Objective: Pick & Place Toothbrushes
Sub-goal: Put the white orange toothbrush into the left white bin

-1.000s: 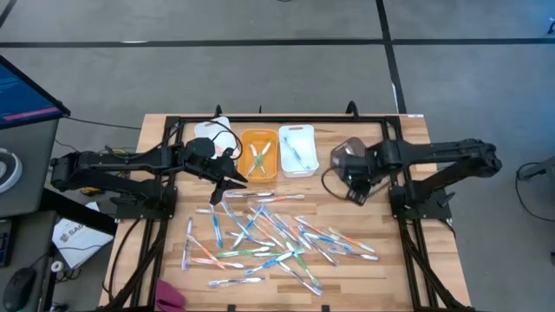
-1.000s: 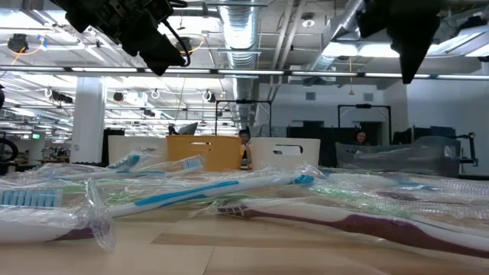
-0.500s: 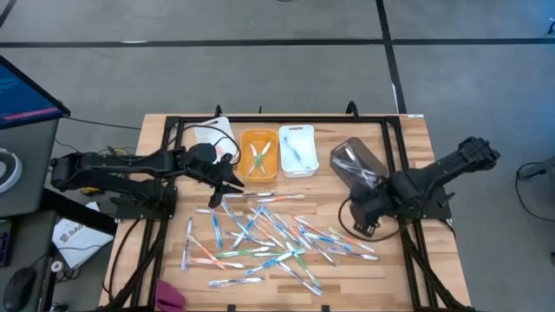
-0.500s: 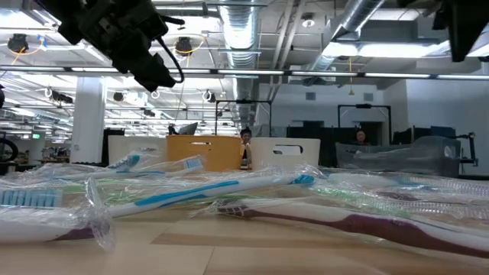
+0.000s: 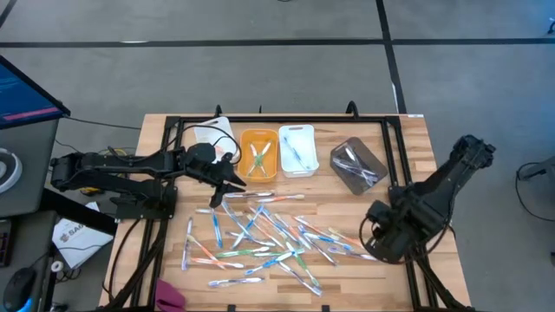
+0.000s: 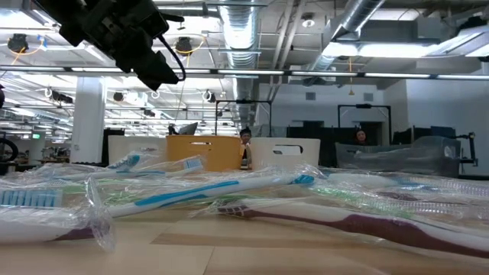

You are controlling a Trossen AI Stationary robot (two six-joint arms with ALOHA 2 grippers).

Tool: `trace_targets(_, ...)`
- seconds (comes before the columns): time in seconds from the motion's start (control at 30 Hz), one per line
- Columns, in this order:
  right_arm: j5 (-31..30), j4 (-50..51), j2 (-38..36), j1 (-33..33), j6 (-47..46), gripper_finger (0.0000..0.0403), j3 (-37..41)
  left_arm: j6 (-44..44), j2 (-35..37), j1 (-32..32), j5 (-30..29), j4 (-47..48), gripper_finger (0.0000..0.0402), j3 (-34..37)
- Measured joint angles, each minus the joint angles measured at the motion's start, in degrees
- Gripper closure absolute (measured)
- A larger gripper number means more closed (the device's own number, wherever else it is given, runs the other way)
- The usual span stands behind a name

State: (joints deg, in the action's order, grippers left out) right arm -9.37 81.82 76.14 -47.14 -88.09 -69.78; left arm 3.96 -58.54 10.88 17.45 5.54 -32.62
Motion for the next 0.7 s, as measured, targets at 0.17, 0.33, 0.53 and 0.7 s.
trace_targets(0.17,-0.1,-0.2,4.0,-2.9,-3.9,0.0280,0.0,-5.6,0.0,0.0,0.0,-4.2,0.0314,0.0)
trace_targets(0.33,-0.1,-1.6,9.6,-3.4,-3.7,0.0280,0.0,-5.9,0.0,0.0,0.0,-8.9,0.0314,0.0)
trace_targets(0.53,-0.1,-9.0,16.2,-2.6,2.7,0.0280,0.0,-6.0,0.0,0.0,0.0,-16.6,0.0314,0.0)
trace_targets(0.7,0.3,-14.7,19.1,-0.5,5.1,0.0280,0.0,-6.0,0.0,0.0,0.0,-21.6,0.0314,0.0)
